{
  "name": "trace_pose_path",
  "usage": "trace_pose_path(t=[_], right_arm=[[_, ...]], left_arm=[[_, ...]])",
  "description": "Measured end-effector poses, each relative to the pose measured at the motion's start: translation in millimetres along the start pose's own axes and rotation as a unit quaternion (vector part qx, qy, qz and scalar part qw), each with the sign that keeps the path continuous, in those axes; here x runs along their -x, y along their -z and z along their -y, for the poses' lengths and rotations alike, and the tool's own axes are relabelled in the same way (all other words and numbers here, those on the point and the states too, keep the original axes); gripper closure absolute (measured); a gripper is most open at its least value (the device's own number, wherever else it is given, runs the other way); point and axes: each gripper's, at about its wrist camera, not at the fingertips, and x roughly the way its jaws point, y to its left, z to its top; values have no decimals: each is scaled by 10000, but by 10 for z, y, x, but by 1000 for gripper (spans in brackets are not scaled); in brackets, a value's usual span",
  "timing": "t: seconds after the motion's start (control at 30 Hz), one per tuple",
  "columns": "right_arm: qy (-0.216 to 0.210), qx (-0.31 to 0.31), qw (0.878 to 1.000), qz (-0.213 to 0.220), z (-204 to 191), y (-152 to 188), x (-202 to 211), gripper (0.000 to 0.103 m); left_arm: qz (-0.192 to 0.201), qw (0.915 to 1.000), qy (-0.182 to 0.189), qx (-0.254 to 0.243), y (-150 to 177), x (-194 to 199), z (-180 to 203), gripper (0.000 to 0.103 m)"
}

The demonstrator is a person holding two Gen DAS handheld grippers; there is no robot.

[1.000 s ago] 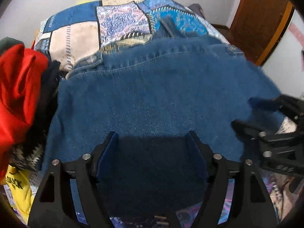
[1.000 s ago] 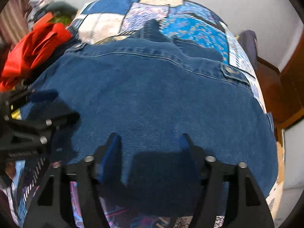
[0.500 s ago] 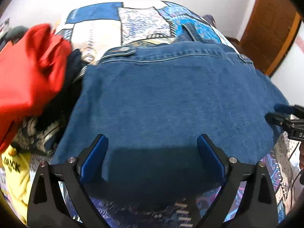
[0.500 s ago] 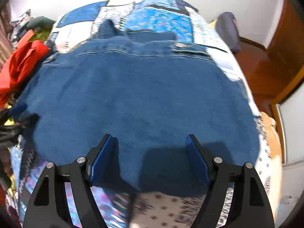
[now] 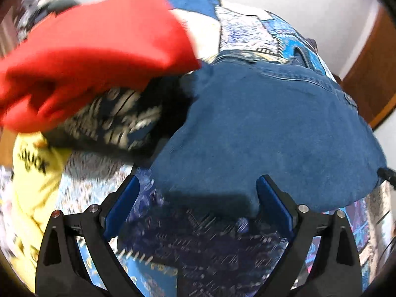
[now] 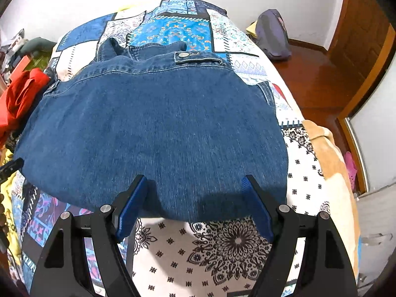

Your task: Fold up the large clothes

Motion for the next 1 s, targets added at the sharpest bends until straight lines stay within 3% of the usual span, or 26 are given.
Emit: trace_pose_path(t=[0.13,0.23,0.33,0.43,0.57,0.67,0.9,1.0], right_arm=[[-80,31,10000,7,-68,-19,30,28],[-122,92,9998,108,-130,-36,74,28],[-170,145,9996,196,-194,-46,85,28],[-255,218,9992,205,-262,-53,60,28],[-323,301,9989,128,-326,-62,-13,28],[-339,332,9988,73,-363,-49,-53,28],[-293,285,9992,15,-394,-58,-118,28],[-343,252,9991,18,-407,-73,-102,28]], left_arm=[[-28,9969,323,710,76,45,-244,6],[-190,9881,917,1222,127,34,-373,6],[-468,9692,1707,1714,209,-43,-420,6],[-643,9500,2203,2117,276,-161,-420,6],[-726,9419,2352,2283,300,-320,-350,6],[-475,9429,2351,2312,264,-340,-315,6],[-215,9297,2755,2435,26,-517,-205,6],[-262,9277,2767,2494,-73,-637,-144,18]])
